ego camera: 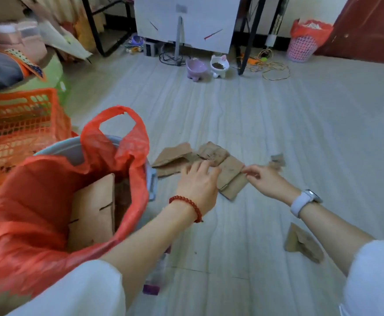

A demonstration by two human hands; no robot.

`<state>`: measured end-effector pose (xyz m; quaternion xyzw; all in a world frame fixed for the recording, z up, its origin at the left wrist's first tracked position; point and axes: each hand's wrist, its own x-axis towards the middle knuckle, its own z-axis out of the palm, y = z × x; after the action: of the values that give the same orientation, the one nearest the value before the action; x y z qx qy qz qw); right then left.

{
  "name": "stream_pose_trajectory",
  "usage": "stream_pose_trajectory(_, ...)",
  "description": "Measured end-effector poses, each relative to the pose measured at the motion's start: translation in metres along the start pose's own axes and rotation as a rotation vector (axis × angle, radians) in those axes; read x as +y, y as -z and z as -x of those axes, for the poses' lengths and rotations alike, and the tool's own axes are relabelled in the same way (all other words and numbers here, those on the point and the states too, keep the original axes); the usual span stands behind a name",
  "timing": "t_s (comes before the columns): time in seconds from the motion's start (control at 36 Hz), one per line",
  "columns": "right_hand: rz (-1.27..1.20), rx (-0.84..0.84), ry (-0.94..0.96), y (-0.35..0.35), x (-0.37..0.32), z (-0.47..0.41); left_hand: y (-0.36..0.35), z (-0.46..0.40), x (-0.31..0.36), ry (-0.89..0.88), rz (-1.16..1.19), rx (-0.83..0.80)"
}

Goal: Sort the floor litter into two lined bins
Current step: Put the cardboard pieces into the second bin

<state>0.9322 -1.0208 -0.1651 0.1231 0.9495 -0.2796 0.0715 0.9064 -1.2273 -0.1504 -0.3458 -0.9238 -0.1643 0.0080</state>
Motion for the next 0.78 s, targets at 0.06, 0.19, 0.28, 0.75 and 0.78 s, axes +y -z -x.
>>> stream_pose_trajectory(0.06,0.037,-0.08,-0.116,-0.005,0.054,0.011,-0.036,-0.013,0.021,0.017,-0.008,-0.151)
stream_pose_trajectory(0.19,0.228,-0.313,-0.36,-0.034,0.167,0.033,-0.126,-0.03,0.05,0.147,0.054,-0.424)
stream_pose_trajectory(0.28,0.268,-0.385,-0.45,-0.052,0.206,0.048,-0.166,-0.032,0.056,0.269,0.095,-0.522)
stream_pose_trajectory(0.75,0.291,-0.139,-0.189,-0.073,0.224,-0.036,-0.213,-0.135,-0.022,0.755,0.156,-0.297)
stream_pose_trajectory(0.78,0.273,-0.15,-0.182,-0.075,0.221,-0.042,-0.215,-0.141,-0.027,0.78,0.161,-0.313)
